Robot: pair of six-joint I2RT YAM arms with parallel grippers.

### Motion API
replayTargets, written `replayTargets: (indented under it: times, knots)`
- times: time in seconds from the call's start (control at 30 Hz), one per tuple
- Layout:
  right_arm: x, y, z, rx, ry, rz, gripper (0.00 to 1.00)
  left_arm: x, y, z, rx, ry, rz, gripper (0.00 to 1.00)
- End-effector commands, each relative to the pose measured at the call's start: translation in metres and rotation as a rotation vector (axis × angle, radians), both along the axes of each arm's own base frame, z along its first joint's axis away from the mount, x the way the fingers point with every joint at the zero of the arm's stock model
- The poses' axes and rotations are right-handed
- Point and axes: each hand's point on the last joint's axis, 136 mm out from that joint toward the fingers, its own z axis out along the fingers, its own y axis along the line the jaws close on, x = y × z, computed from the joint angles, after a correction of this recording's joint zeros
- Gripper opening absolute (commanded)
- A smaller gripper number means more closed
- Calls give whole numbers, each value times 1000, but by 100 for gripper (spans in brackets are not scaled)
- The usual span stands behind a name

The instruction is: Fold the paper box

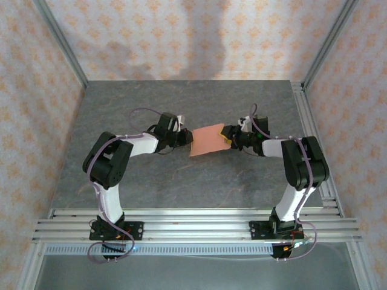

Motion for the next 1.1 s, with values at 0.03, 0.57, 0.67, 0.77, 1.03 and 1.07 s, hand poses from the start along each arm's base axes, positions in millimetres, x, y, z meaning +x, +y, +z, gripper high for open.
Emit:
replayTargets:
  times: [0.03,0.57,0.67,0.77,1.03,1.07]
  knots:
    - [2,-2,24,-26,-46,-4,39,-18,25,-2,123,9,31,39]
    - [-9,-10,68,-4,-28,-16,34,-69,-1,130,817,-853,-219,96]
    - [-13,-9,78,17,-24,-8,34,-79,-14,131,1007,-919,-292,100]
    - [-16,-9,85,38,-18,-8,34,-86,-28,128,1196,-975,-341,100]
    - [-22,-10,88,69,12,-10,34,-76,-40,119,1463,-1026,-289,98]
    - [-23,-10,89,72,15,-8,34,-73,-41,120,1478,-1031,-273,97]
